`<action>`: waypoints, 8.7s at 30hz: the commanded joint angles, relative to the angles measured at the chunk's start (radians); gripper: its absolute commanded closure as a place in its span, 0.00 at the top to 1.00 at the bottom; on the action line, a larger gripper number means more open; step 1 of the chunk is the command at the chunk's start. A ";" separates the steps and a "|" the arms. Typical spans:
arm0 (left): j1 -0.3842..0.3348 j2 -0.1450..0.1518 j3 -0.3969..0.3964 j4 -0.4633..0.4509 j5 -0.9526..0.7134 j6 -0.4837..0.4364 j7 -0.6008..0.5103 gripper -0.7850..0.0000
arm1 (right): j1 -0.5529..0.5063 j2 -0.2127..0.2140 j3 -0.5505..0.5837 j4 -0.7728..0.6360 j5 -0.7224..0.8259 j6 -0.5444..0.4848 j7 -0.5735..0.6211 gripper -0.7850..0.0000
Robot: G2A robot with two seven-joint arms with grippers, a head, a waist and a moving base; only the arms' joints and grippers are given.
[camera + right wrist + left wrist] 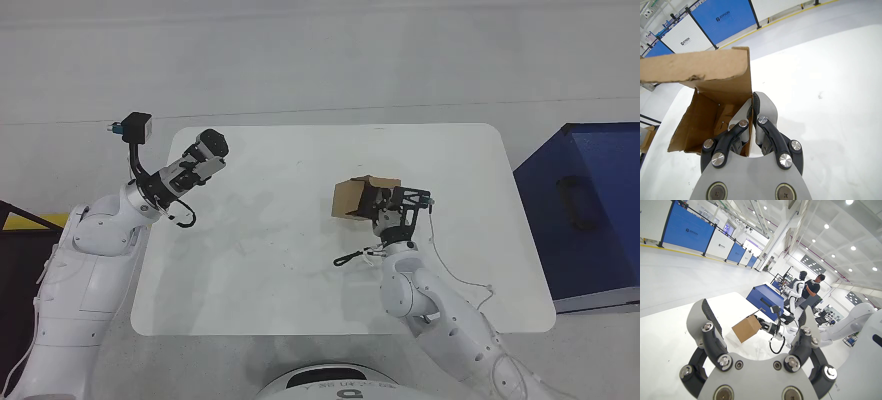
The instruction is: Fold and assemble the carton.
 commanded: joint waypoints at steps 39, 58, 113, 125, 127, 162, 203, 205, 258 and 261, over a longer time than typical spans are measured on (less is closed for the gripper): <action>-0.056 0.002 0.062 -0.084 0.220 0.271 -0.115 1.00 | -0.158 0.074 0.504 0.042 0.546 -0.961 0.364 1.00; -0.641 -0.220 0.773 0.233 0.248 0.957 -0.340 1.00 | 0.040 0.104 0.511 0.255 0.717 -1.096 0.835 1.00; -0.880 -0.641 1.142 0.764 0.408 1.026 -0.293 0.00 | 0.086 0.102 0.437 0.269 0.695 -0.960 0.834 0.91; -0.845 -0.619 1.083 0.708 0.471 1.087 -0.275 1.00 | 0.056 0.109 0.450 0.255 0.694 -1.048 0.838 0.96; -0.828 -0.601 1.057 0.685 0.475 1.081 -0.271 1.00 | 0.060 0.109 0.448 0.258 0.694 -1.046 0.843 0.96; -0.919 -0.620 0.920 0.791 0.448 1.122 -0.186 1.00 | 0.061 0.110 0.411 0.252 0.604 -1.051 0.744 1.00; -0.815 -0.668 0.953 0.840 0.697 0.704 -0.115 1.00 | 0.061 0.115 0.412 0.252 0.631 -1.051 0.743 1.00; -0.804 -0.652 0.926 0.820 0.688 0.671 -0.120 1.00 | 0.056 0.116 0.417 0.251 0.642 -1.059 0.743 1.00; -0.089 -0.267 0.176 0.016 0.891 0.440 -0.289 1.00 | 0.396 0.017 0.067 0.528 0.545 -0.803 0.636 0.64; -0.125 -0.273 0.211 0.042 0.898 0.483 -0.284 1.00 | 0.405 0.013 0.060 0.537 0.544 -0.801 0.655 0.61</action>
